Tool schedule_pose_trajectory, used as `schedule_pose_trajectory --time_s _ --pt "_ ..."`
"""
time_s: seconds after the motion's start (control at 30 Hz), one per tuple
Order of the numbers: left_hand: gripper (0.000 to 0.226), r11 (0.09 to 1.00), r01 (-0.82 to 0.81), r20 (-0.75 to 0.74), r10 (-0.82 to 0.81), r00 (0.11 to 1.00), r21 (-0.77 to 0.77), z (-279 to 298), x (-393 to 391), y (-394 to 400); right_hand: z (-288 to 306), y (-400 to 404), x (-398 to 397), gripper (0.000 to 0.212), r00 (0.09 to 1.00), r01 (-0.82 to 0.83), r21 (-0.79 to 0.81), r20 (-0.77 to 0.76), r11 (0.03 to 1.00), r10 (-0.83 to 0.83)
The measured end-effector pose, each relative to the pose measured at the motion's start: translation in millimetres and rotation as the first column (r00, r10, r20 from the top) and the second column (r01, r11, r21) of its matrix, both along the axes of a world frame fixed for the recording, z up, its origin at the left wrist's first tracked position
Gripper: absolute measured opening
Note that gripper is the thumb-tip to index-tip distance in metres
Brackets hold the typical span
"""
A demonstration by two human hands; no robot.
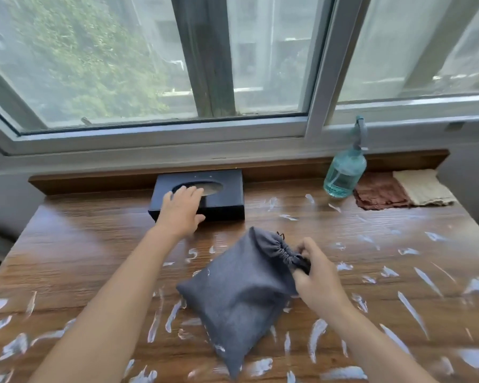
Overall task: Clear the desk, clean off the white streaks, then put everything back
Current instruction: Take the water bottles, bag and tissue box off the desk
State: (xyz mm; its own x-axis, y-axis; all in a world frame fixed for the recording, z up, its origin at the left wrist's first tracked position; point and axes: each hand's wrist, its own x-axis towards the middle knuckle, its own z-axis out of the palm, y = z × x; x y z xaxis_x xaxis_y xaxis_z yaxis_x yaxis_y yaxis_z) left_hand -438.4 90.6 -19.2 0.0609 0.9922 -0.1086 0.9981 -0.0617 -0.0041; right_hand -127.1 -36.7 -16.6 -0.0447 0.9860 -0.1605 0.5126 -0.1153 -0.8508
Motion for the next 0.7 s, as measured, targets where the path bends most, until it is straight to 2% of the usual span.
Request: schedule_pose_trajectory --time_s 0.1,0.17,0.23,0.33,0.43,0.63,0.7 --pt "0.045 0.998 0.052 0.074 -0.054 0.996 0.026 -4.9 -9.8 10.3 5.1 -4.7 -7.1 0.022 0.992 0.058 0.05 -0.115 0.997 -0.052" --pt "0.04 0.995 0.083 0.083 -0.088 0.993 0.057 -6.0 -14.2 13.4 6.3 -9.3 -11.6 0.032 0.994 0.058 0.111 -0.097 0.992 -0.047" --pt "0.04 0.993 0.091 0.093 -0.098 0.991 0.069 -4.7 -16.0 13.8 10.0 -13.6 -17.6 0.045 0.998 0.044 0.199 -0.055 0.979 -0.033" --pt "0.039 0.991 0.086 0.112 -0.098 0.989 0.105 -0.1 -17.0 10.8 20.3 -15.4 -28.8 0.052 0.998 0.059 0.315 -0.043 0.947 -0.047" --pt "0.043 0.986 0.072 0.171 -0.097 0.981 0.147 12.8 -18.3 3.1 36.8 -10.4 -35.9 0.048 0.996 0.086 0.403 -0.059 0.911 -0.068" --pt "0.052 0.966 0.109 0.19 -0.155 0.969 0.233 58.0 -18.6 -22.8 84.3 -10.5 -47.8 0.039 0.97 0.18 0.458 -0.232 0.871 -0.079" --pt "0.052 0.959 0.146 0.206 -0.198 0.958 0.243 73.9 -15.5 -32.0 98.6 -14.5 -49.0 0.039 0.966 0.198 0.499 -0.247 0.844 -0.081"
